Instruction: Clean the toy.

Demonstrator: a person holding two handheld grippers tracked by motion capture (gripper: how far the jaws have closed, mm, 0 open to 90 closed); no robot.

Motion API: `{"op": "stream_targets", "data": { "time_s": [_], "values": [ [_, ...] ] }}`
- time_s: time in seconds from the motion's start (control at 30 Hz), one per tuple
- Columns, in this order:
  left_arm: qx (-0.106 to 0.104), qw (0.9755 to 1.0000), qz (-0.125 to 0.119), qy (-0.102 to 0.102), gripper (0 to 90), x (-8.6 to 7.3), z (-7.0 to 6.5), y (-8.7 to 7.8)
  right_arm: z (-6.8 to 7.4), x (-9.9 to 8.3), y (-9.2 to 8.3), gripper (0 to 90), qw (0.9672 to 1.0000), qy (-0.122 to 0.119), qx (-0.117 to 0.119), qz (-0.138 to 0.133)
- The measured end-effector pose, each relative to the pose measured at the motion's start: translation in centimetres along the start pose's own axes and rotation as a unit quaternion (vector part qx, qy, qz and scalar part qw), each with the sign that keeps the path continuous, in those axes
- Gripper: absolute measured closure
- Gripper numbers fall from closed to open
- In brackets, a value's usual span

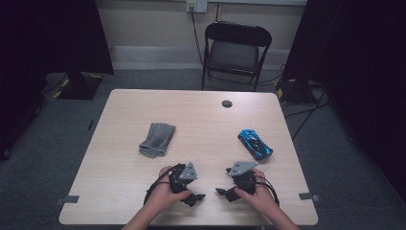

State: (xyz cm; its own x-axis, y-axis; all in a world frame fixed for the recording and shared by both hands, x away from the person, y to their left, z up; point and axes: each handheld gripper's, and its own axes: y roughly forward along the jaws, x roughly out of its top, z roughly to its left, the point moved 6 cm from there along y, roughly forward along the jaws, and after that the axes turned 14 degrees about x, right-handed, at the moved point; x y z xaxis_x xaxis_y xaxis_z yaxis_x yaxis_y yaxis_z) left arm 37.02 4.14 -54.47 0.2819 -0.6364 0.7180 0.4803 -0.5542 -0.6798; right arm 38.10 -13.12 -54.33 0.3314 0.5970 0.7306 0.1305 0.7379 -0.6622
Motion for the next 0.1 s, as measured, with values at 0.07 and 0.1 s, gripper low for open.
{"op": "stream_targets", "data": {
  "time_s": [0.07,0.1],
  "values": [
    [-0.001,1.0,0.0,-0.002,2.9,0.01,-0.07,0.02,0.01,0.0,0.0,12.8,1.0,0.0,0.0,0.0],
    [-0.001,1.0,0.0,-0.001,2.8,0.01,-0.06,0.03,0.01,0.0,0.0,12.9,1.0,0.0,0.0,0.0]
  ]
}}
